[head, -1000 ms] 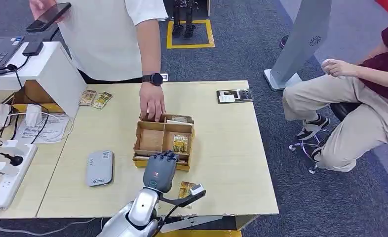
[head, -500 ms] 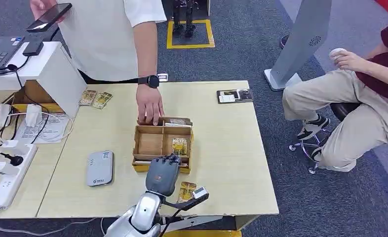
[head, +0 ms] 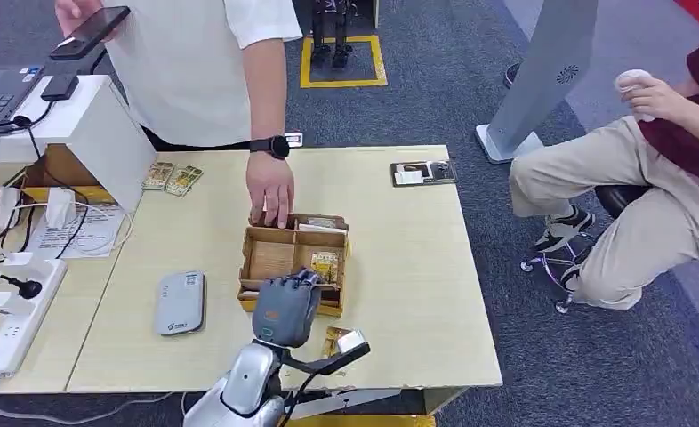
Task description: Pass the card to the sensor for recognition and then transmit it.
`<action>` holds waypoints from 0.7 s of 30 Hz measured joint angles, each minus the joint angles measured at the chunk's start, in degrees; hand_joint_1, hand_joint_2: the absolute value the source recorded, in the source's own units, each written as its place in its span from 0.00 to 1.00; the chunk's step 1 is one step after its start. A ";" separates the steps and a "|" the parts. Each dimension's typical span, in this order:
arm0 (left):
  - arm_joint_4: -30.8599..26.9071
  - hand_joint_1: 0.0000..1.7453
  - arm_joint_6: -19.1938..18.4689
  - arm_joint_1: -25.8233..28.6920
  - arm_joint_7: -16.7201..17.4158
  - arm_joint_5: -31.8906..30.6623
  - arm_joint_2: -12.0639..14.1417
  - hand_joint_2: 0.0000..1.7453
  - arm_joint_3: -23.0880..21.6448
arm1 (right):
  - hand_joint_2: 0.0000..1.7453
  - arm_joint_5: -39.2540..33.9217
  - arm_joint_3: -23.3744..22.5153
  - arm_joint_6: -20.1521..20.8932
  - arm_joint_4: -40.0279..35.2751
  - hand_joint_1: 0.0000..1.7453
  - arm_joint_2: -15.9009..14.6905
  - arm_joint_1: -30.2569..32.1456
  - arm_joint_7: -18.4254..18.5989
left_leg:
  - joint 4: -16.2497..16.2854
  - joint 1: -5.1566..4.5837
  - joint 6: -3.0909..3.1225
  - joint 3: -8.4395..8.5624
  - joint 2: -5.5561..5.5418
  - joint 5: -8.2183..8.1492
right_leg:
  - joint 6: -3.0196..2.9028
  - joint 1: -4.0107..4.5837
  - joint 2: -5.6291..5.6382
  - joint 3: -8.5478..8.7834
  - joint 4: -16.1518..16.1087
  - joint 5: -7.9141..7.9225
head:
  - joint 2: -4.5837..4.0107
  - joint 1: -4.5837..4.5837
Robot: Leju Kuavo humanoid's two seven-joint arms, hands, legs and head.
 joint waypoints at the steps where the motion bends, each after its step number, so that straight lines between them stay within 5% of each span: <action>1: -1.00 1.00 0.02 0.14 -0.54 0.91 0.02 1.00 0.24 | 0.00 -0.04 0.00 -0.09 0.00 0.00 0.00 0.00 0.00 | 0.00 0.00 0.00 0.00 0.00 0.00 | 0.00 0.00 0.00 0.00 0.00 0.00 | 0.00 0.00; 21: -6.66 1.00 0.15 0.34 -3.40 4.87 0.41 1.00 2.07 | 0.00 -0.13 -0.02 -0.15 0.00 0.00 -0.02 -0.02 0.00 | 0.00 0.00 0.00 0.01 0.00 0.00 | 0.00 0.00 0.00 0.00 0.00 0.00 | 0.00 0.02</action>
